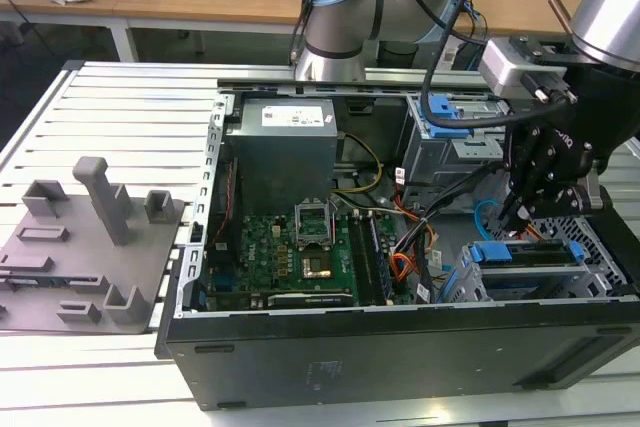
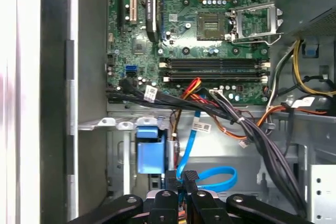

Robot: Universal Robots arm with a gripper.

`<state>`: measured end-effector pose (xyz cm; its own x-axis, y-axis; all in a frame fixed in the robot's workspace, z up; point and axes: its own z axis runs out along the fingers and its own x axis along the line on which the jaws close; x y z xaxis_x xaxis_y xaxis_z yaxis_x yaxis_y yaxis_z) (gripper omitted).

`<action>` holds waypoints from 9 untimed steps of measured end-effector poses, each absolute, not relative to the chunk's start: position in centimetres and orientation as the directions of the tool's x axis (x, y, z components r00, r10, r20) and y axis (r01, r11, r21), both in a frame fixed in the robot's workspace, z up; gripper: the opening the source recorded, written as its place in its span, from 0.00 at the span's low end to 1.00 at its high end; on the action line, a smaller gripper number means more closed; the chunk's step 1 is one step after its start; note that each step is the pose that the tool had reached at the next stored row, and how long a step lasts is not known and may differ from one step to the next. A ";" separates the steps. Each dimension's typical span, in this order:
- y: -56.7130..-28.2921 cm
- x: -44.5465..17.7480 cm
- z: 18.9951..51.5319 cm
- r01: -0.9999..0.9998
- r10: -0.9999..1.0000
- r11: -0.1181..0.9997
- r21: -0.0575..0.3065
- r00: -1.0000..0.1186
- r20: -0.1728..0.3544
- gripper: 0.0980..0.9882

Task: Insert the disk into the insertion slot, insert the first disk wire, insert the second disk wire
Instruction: 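Insert the second disk wire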

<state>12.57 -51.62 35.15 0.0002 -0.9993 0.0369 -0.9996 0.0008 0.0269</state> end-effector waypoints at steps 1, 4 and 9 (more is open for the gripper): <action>-51.8 12.6 35.1 -1.000 -0.999 0.001 0.027 0.000 0.037 0.07; -52.4 12.6 35.1 -1.000 -0.999 0.001 0.027 0.000 0.037 0.07; -53.1 12.6 35.1 -1.000 -0.999 0.001 0.027 0.000 0.037 0.07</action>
<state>12.57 -53.09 35.15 0.0002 -0.9993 0.0370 -0.9996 0.0008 0.0269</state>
